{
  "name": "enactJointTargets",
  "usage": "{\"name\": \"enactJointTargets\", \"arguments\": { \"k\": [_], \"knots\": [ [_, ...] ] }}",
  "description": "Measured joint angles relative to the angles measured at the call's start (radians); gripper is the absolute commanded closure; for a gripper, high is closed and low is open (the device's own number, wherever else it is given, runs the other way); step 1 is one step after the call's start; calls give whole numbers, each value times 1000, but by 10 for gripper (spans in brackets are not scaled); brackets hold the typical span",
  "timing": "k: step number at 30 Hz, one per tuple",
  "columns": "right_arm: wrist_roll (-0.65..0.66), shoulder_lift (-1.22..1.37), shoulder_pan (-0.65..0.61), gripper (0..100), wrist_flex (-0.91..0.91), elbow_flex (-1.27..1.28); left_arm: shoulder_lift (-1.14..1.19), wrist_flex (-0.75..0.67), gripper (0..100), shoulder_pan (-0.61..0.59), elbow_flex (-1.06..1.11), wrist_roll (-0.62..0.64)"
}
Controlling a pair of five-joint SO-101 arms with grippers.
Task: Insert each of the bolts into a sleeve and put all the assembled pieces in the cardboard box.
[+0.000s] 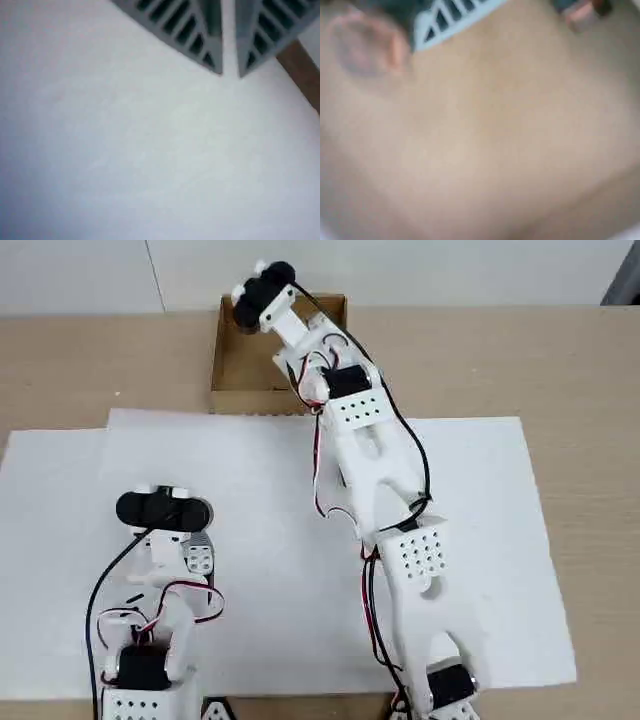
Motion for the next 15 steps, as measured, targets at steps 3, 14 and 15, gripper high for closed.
{"name": "enactJointTargets", "arguments": {
  "k": [3,14,15],
  "knots": [
    [0,2,-2,899,0,-2,0,0,994,0,0,0],
    [-26,-123,-2,996,235,-2,0,0,994,0,0,0],
    [-37,-143,-2,996,261,-2,0,0,994,0,0,0]
  ]
}}
